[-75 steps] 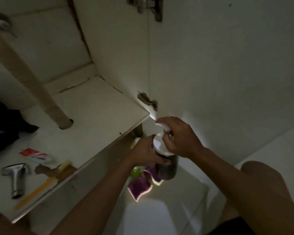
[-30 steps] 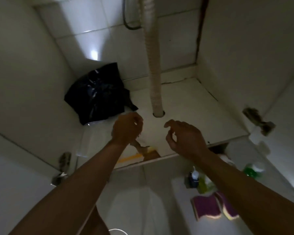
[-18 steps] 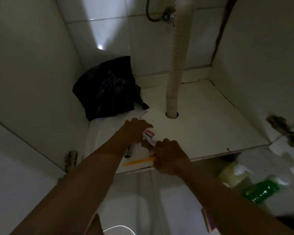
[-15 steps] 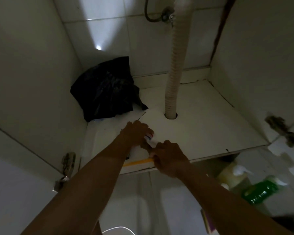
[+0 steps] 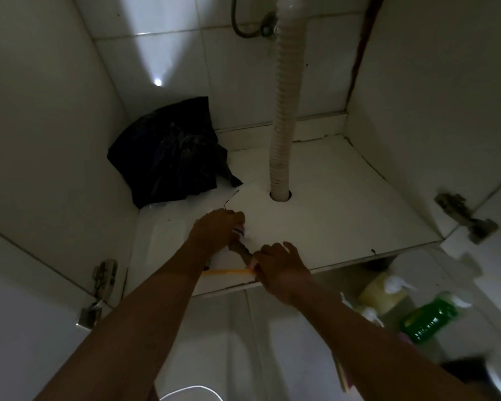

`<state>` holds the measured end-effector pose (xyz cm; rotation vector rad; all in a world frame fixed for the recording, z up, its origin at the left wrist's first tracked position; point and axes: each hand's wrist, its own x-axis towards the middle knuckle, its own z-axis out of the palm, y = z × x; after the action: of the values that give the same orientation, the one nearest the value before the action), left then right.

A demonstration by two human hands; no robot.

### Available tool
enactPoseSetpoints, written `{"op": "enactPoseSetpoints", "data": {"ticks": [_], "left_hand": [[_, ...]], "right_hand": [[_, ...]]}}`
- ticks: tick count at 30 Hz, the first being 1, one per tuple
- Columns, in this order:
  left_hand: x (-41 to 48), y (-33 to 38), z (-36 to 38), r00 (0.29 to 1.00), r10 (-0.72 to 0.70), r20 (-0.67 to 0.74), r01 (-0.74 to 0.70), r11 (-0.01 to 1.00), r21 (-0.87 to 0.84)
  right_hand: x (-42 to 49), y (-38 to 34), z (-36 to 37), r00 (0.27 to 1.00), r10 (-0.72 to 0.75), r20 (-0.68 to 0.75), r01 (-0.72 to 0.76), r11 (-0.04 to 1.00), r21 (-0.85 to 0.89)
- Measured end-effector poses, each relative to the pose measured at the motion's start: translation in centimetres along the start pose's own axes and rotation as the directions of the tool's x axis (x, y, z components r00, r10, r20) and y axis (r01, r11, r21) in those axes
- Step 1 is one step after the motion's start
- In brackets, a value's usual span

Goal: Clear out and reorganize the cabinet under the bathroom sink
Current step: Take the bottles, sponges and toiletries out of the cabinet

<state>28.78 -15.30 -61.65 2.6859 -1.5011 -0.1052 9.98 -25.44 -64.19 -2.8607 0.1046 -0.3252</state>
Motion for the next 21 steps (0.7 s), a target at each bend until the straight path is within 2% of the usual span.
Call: {"op": "enactPoseSetpoints", "data": {"ticks": [1, 3, 5, 6, 8, 11, 13, 15, 17, 19, 21], "left_hand": [[-0.1, 0.1, -0.1, 1.000, 0.008, -0.018, -0.008, 1.000, 0.003], [-0.3, 0.3, -0.5, 0.986, 0.092, -0.138, -0.090, 0.996, 0.022], [-0.6, 0.5, -1.0, 0.929, 0.199, -0.312, -0.177, 0.979, 0.097], [-0.7, 0.7, -1.4, 0.894, 0.221, -0.389, -0.194, 0.975, 0.107], [-0.8, 1.6, -2.2, 0.850, 0.152, -0.503, -0.180, 0.984, -0.007], [-0.9, 3.5, -3.7, 0.844, -0.020, -0.537, -0.161, 0.944, -0.288], [-0.7, 4.8, -4.5, 0.877, -0.077, -0.475, -0.160, 0.885, -0.438], [-0.7, 6.5, -5.1, 0.945, -0.095, -0.312, -0.104, 0.819, -0.564], [-0.8, 8.4, -5.3, 0.991, -0.050, -0.124, -0.039, 0.781, -0.623], [-0.9, 10.4, -5.2, 1.000, 0.003, 0.015, 0.008, 0.737, -0.675], [-1.1, 12.1, -4.9, 0.995, 0.021, 0.102, 0.064, 0.650, -0.758]], "right_hand": [[-0.2, 0.4, 0.1, 0.999, -0.009, -0.038, 0.010, 1.000, 0.029], [-0.4, 0.5, -1.1, 0.998, 0.042, 0.043, -0.051, 0.971, 0.234], [-0.8, 0.8, -2.7, 0.985, 0.096, 0.142, -0.152, 0.877, 0.455], [-1.0, 1.0, -3.7, 0.979, 0.154, 0.132, -0.202, 0.804, 0.560], [-1.4, 1.4, -5.9, 0.943, 0.312, 0.115, -0.299, 0.644, 0.704], [-1.7, 2.4, -9.1, 0.862, 0.487, 0.141, -0.380, 0.436, 0.816], [-2.0, 3.3, -10.8, 0.831, 0.537, 0.145, -0.366, 0.330, 0.870], [-2.6, 4.1, -11.8, 0.785, 0.598, 0.160, -0.340, 0.200, 0.919], [-3.4, 5.0, -12.4, 0.739, 0.635, 0.225, -0.299, 0.010, 0.954], [-4.6, 6.1, -12.8, 0.727, 0.622, 0.291, -0.259, -0.143, 0.955], [-5.9, 7.2, -12.9, 0.719, 0.612, 0.331, -0.250, -0.217, 0.944]]}}
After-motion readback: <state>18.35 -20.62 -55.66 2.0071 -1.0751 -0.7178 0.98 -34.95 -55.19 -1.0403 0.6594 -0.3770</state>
